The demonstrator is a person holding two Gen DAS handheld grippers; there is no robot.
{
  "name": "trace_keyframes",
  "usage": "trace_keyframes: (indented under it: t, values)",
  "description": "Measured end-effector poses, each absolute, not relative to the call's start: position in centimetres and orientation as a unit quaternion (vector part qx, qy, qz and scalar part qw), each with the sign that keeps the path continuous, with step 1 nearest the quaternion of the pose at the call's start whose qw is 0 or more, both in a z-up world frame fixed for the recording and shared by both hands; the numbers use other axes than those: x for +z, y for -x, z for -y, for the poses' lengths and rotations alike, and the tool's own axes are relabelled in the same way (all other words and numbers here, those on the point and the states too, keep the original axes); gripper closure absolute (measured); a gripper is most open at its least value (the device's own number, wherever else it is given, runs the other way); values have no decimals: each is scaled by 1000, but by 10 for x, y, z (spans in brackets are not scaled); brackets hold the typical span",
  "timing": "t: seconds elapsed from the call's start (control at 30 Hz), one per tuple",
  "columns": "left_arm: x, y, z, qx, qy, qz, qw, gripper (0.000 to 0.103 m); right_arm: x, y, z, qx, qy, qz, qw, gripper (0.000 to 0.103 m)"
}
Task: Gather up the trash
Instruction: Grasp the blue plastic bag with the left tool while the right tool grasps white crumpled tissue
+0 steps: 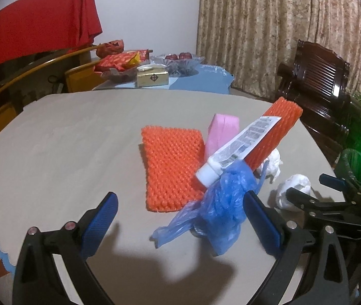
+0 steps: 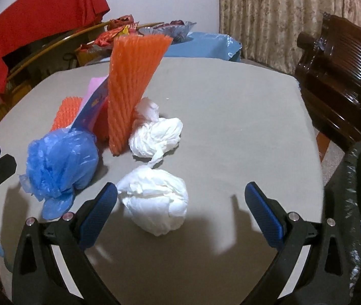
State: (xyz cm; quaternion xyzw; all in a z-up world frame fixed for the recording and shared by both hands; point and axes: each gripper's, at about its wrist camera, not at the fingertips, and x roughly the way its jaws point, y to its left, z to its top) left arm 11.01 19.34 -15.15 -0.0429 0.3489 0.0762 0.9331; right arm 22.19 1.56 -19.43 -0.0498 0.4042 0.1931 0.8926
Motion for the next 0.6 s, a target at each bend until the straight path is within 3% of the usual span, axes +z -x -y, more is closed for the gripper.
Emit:
trace_keyframes:
  t: [0.2,0.27,0.3,0.4,0.47,0.53,0.6]
  values:
    - [-161,-116,-193,71,46,-360,929,7,-203,-232,-27,198,61,-431,879,6]
    - [-164,-117,-193,71,48,-363,928,7,-205,-233,-29,197,65,-439,874,11]
    - [-165,-118,-193,70,48,-364,927,7,-207,-234,-30,196,66,-445,871,18]
    - [-169,-119,-193,68,50,-367,926,7,-205,-232,-31,196,68,-442,873,28]
    - [-170,-121,-192,66,52,-369,926,7,-204,-231,-29,200,70,-440,873,41]
    - [-172,-124,-190,61,57,-372,925,8,-203,-229,-27,212,63,-441,870,61]
    - [-174,-128,-189,56,62,-374,924,8,-201,-226,-25,215,56,-444,868,63]
